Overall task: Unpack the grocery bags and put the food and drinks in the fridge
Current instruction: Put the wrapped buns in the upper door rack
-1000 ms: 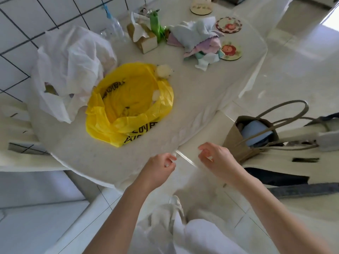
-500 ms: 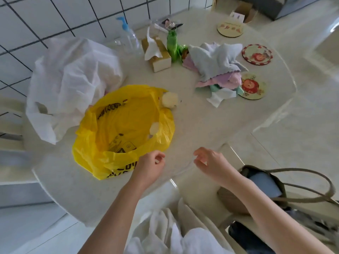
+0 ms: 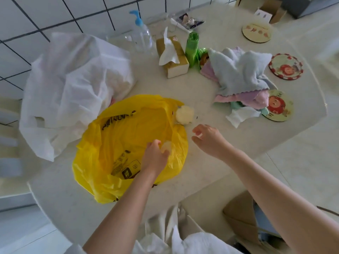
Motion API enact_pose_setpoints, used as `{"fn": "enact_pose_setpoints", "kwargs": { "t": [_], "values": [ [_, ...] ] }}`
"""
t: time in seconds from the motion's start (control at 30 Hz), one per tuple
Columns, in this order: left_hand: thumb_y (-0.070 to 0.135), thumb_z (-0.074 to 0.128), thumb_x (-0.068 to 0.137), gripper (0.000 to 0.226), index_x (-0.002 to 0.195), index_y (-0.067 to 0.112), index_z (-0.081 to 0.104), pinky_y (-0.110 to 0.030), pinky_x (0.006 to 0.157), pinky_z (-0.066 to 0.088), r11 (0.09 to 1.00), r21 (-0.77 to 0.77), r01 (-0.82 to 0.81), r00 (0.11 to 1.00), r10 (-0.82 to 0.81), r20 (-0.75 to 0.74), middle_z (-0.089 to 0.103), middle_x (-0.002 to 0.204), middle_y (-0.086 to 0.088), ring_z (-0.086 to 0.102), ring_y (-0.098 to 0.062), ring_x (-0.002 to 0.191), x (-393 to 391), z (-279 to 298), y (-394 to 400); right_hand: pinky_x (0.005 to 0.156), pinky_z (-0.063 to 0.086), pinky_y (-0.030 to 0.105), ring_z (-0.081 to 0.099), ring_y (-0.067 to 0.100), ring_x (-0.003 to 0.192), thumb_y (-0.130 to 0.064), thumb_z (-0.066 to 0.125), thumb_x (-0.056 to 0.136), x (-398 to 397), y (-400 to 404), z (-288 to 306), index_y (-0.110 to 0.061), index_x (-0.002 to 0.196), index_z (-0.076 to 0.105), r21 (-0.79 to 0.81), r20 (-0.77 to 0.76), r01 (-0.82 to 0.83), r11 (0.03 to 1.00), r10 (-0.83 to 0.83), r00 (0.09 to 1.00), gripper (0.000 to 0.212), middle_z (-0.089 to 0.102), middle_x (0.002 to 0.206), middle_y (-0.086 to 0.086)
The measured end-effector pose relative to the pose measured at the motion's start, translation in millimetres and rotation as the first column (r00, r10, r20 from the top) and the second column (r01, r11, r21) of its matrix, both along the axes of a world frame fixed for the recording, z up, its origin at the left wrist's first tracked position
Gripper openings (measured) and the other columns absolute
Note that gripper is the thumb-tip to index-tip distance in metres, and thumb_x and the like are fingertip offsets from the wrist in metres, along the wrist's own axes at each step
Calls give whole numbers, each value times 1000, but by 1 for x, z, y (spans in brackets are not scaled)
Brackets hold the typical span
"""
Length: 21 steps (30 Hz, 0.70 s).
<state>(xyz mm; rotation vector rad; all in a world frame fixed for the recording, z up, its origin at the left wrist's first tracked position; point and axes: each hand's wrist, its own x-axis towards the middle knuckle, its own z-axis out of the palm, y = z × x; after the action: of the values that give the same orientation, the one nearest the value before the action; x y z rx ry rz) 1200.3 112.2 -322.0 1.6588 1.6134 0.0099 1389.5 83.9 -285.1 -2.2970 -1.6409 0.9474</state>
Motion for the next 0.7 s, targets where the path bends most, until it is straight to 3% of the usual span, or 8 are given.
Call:
{"fn": "enact_pose_setpoints", "kwargs": {
  "t": [0.1, 0.2, 0.4, 0.57, 0.7],
  "values": [
    [33, 61, 91, 51, 134, 10, 45, -37, 100, 39, 999, -12, 40, 998, -41, -48, 51, 131, -8, 47, -25, 121, 7, -14, 4, 89, 42, 31, 55, 31, 111, -25, 55, 94, 0, 34, -10, -8, 132, 49, -23, 24, 19, 1000, -19, 1000, 41, 54, 125, 13],
    [42, 62, 88, 64, 139, 10, 38, -38, 107, 34, 993, -17, 117, 981, -118, -154, 47, 136, -8, 43, -26, 128, 14, -21, 6, 94, 42, 37, 49, 37, 119, -26, 57, 93, 2, 63, -23, -9, 140, 37, -43, 57, 74, 996, -72, 996, 54, 43, 135, 17],
    [49, 68, 83, 81, 144, 10, 31, -39, 106, 36, 990, -74, 117, 976, -128, -175, 44, 140, -10, 43, -31, 130, 17, -29, 12, 97, 40, 46, 37, 44, 126, -35, 67, 85, 3, 100, -44, -15, 144, 25, -136, 92, 148, 980, -136, 986, 76, 31, 141, 18],
    [51, 74, 77, 85, 137, 5, 35, -35, 104, 36, 988, -65, 138, 973, -147, -175, 45, 135, -11, 45, -28, 127, 19, -32, 14, 95, 39, 43, 38, 40, 123, -44, 75, 75, 0, 110, -54, -16, 143, 27, -170, 101, 108, 979, -92, 991, 88, 33, 138, 14],
    [46, 80, 72, 82, 130, 5, 40, -31, 99, 41, 997, -63, 50, 994, -56, -97, 47, 131, -8, 48, -24, 123, 20, -31, 13, 88, 44, 42, 42, 39, 116, -49, 81, 67, -7, 110, -54, -14, 137, 35, -169, 149, 109, 980, -84, 985, 91, 33, 130, 14]
  ]
}}
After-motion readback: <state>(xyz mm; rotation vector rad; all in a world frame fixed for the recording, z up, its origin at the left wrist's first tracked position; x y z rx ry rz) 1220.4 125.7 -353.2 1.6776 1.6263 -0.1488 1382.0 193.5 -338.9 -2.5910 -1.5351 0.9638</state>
